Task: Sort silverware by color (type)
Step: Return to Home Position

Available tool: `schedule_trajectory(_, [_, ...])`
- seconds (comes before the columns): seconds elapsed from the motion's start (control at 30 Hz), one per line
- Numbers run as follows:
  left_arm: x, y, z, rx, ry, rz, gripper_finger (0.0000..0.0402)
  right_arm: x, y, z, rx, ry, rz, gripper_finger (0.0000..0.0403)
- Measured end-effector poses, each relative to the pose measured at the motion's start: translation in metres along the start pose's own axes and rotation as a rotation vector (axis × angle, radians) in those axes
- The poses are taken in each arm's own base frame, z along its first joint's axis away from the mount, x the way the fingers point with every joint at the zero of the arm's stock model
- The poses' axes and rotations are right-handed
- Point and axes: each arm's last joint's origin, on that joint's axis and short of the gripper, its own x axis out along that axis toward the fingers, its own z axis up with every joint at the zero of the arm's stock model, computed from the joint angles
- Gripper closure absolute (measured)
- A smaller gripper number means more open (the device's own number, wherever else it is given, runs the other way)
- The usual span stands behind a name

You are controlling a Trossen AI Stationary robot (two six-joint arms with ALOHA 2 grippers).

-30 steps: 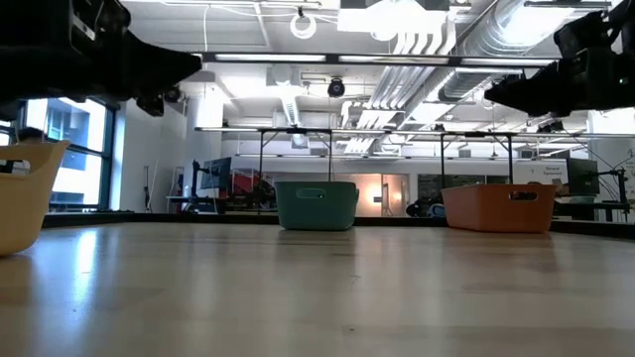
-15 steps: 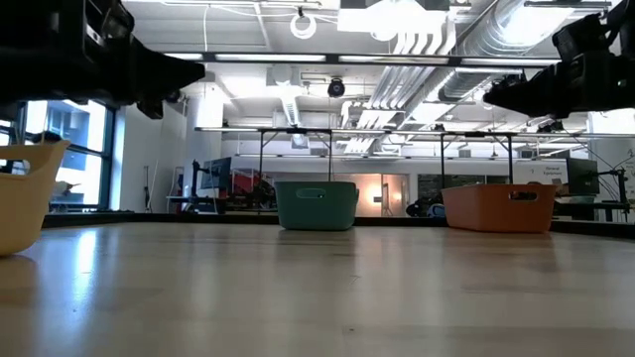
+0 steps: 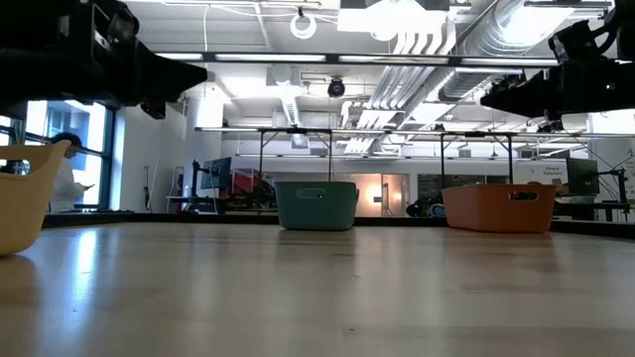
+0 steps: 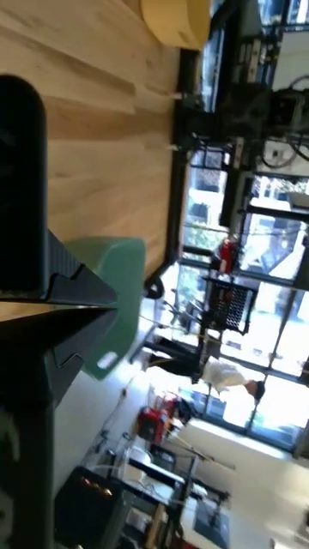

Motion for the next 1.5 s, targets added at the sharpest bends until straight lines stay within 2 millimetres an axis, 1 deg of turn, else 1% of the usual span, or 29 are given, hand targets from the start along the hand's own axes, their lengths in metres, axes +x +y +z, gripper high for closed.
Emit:
schedule_trajectory(0.1, [-0.003,0.000,0.003,-0.003,0.004,0.001,0.0401,0.000,-0.002,0.003,-0.007,-0.033,-0.017,0.0401])
schedule_trajectory(0.3, [-0.011,0.006,0.013,-0.009,-0.004,-0.035,0.0401,0.000,-0.004,0.005,-0.023,-0.067,0.010,0.0401])
schedule_trajectory(0.43, [-0.020,0.012,0.018,-0.012,0.006,-0.008,0.0401,0.000,-0.005,0.005,-0.024,-0.068,0.001,0.0401])
schedule_trajectory(0.63, [-0.040,0.023,0.023,-0.028,0.021,0.051,0.0401,0.000,-0.007,0.005,-0.023,-0.062,-0.023,0.0401])
schedule_trajectory(0.83, [-0.062,0.030,0.022,-0.022,0.029,0.147,0.0401,0.000,-0.011,0.004,-0.011,-0.049,-0.066,0.0401])
schedule_trajectory(0.87, [-0.062,0.031,0.026,-0.024,0.014,0.150,0.0401,0.000,-0.012,0.004,0.000,-0.051,-0.074,0.0401])
schedule_trajectory(1.0, [-0.062,0.030,0.027,0.000,0.041,0.141,0.0401,0.000,-0.014,0.002,0.041,-0.040,-0.095,0.0401])
schedule_trajectory(1.07, [-0.062,0.031,0.023,-0.030,0.059,0.169,0.0401,0.001,-0.015,0.001,0.055,-0.027,-0.102,0.0401])
schedule_trajectory(1.3, [-0.061,0.031,0.021,-0.138,0.069,0.174,0.0401,0.000,-0.016,-0.007,0.144,0.056,-0.120,0.0401])
schedule_trajectory(1.5, [-0.060,0.031,0.021,-0.090,0.080,0.174,0.0401,0.002,-0.016,-0.009,0.164,0.072,-0.121,0.0401])
